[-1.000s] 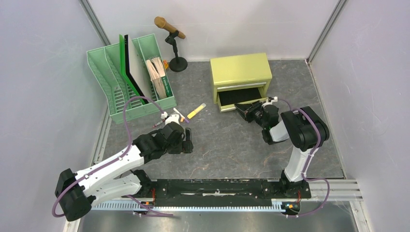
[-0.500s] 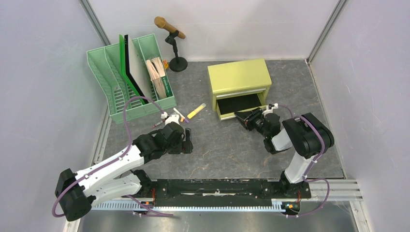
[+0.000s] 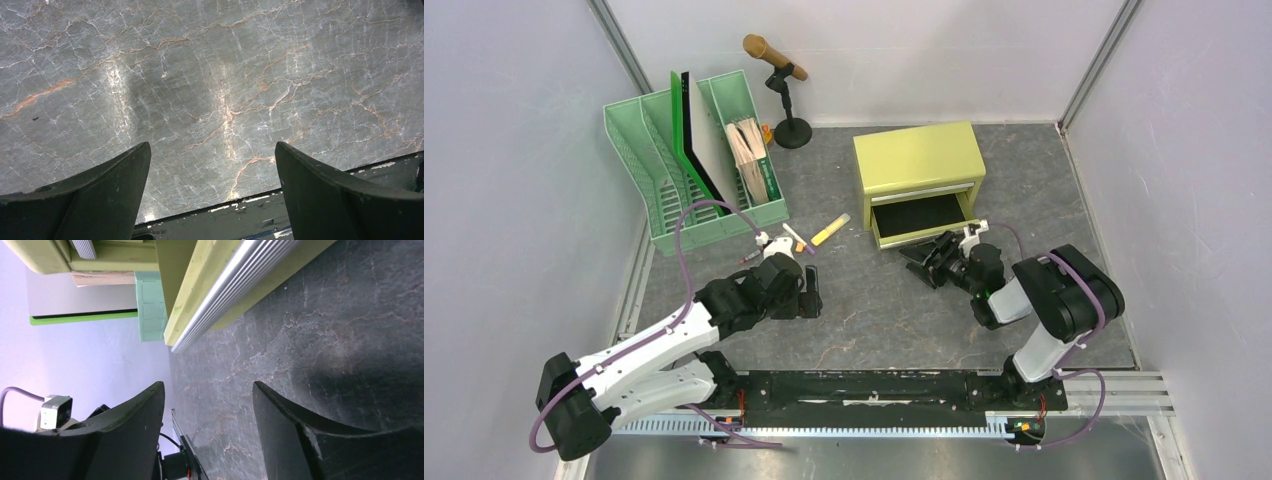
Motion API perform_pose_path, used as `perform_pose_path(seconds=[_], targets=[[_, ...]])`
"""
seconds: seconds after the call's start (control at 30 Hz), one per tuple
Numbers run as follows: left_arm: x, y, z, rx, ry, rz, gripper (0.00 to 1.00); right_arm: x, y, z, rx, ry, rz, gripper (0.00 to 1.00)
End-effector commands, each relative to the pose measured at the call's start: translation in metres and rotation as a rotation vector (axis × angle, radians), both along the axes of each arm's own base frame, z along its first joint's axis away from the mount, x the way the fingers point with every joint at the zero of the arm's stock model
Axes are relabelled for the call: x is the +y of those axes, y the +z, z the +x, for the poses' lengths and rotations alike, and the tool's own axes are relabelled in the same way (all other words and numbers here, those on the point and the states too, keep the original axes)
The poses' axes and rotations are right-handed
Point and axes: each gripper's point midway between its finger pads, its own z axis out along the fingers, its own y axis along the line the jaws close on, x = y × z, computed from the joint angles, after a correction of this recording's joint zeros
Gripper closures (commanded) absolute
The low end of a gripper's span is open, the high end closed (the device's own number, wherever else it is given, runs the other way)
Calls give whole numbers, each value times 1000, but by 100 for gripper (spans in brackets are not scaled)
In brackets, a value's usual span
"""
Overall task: Organize the desk
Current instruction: Open the drawer in the storage box.
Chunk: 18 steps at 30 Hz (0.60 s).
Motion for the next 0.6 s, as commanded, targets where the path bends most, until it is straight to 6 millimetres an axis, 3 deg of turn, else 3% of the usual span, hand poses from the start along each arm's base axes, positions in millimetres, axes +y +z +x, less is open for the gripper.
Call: perform_pose_path(seconds=[0.0, 0.27, 0.4, 0.57], targets=[[2, 5, 0, -8, 26, -17, 0, -5, 8, 1, -54, 6, -31, 26], [4, 7, -1, -16, 28, -20, 0, -39, 7, 23, -53, -75, -91, 21], [4, 8, 0, -18, 27, -19, 0, -57, 3, 43, -35, -118, -99, 22], [2, 9, 0, -16, 26, -23, 0, -64, -6, 65, 11, -122, -108, 29]])
